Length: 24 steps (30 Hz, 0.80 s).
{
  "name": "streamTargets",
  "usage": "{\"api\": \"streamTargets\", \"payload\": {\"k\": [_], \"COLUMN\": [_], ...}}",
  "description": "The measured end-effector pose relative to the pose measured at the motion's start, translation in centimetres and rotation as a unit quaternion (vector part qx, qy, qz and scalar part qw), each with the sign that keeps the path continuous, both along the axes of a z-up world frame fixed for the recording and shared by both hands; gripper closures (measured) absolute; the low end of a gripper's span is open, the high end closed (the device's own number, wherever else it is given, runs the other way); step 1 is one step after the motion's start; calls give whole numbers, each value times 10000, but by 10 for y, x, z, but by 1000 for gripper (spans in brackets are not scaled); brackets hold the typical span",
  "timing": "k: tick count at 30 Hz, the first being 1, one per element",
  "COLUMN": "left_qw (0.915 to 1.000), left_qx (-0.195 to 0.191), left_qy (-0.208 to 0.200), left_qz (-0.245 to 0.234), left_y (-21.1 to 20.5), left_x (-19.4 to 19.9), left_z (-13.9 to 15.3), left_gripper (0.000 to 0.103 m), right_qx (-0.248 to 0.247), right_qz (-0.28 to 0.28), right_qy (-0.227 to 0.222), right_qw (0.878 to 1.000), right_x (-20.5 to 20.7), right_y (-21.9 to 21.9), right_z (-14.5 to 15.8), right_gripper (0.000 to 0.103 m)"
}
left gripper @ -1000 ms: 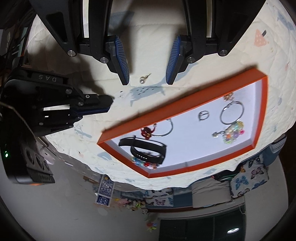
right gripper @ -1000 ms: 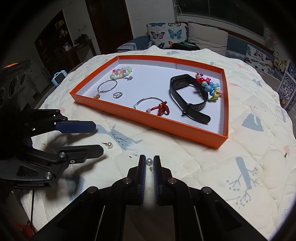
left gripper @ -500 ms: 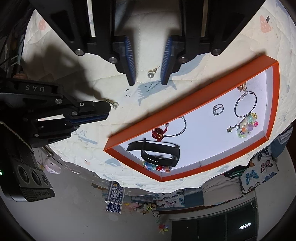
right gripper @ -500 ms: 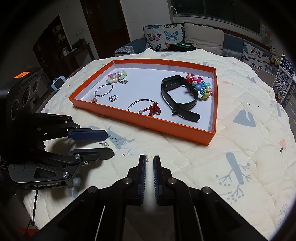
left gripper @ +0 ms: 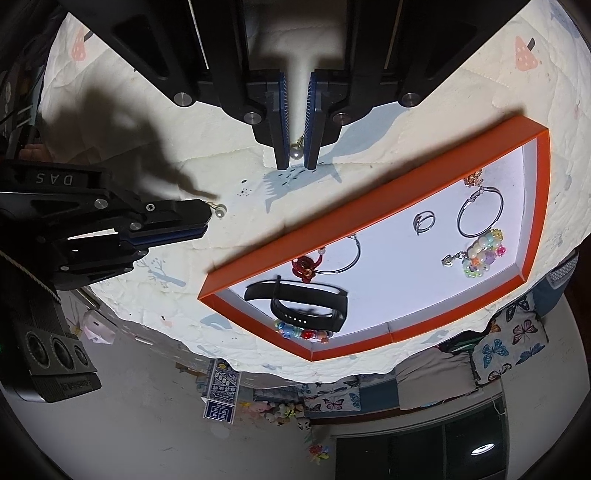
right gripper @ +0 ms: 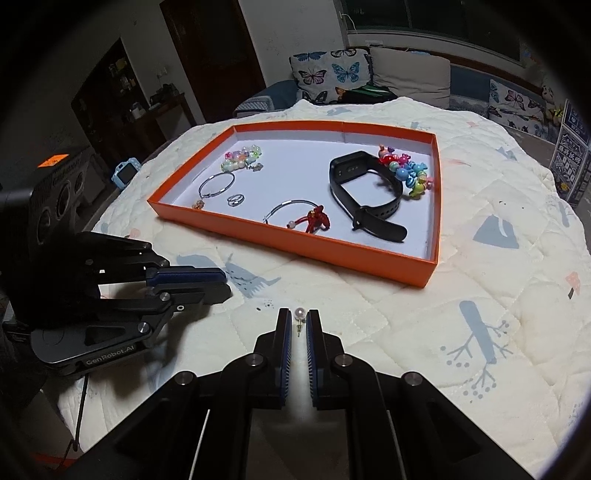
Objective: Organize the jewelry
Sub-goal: 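Carry both pearl stud earrings toward the orange tray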
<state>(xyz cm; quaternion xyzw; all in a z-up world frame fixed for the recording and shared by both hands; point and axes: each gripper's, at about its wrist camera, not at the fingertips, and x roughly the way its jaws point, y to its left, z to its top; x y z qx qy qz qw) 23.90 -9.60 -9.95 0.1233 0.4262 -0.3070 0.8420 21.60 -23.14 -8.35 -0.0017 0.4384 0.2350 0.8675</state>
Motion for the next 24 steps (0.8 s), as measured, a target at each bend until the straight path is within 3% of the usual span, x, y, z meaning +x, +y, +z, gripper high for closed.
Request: {"api": "streamTargets", "payload": {"k": [8, 18, 24], "left_qw": [10000, 9998, 9997], "left_qx": [-49, -129, -162], "left_qy": [-3, 56, 28], "left_qz": [86, 144, 187], "left_y": [7, 10, 12], "left_x": [-1, 2, 2], "left_z": [1, 0, 2], "left_gripper": [96, 96, 96], "right_qx": [-307, -533, -471], "right_qz": [238, 406, 251], "right_qy": [-119, -160, -154], "right_qw": [9992, 9976, 9985], "right_x": [3, 7, 7], "right_y": [13, 18, 15], "right_z": [-3, -8, -7], "right_gripper": [85, 85, 93]}}
